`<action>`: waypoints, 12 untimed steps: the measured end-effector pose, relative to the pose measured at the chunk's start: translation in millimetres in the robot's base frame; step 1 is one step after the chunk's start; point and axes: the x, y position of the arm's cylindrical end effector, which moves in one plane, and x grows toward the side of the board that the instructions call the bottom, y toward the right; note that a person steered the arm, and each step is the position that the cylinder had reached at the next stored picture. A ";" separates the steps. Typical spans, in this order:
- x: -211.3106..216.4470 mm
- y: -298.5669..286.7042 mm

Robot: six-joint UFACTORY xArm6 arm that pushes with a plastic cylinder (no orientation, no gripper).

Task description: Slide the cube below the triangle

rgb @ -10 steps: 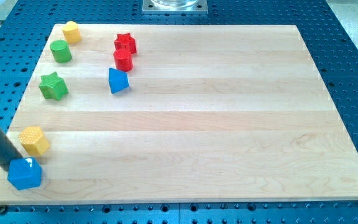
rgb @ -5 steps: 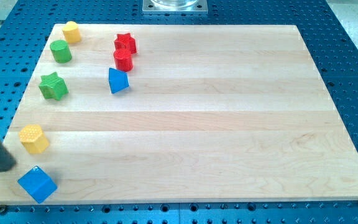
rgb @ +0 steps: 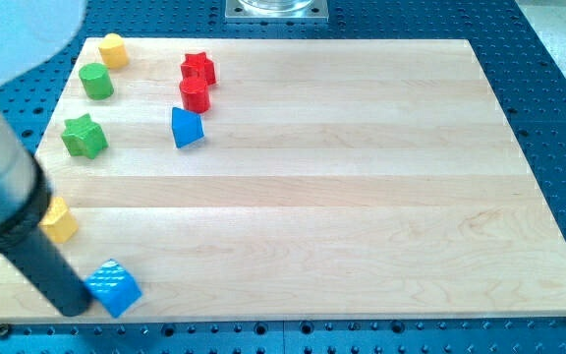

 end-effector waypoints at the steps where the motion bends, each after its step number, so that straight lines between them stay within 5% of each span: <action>1: -0.6 41.8; 3: -61.5 46.0; 5: -41.3 183.2; 6: 4.5 178.5; 10: -7.1 56.1; 11: -19.5 29.6; 12: -76.1 30.3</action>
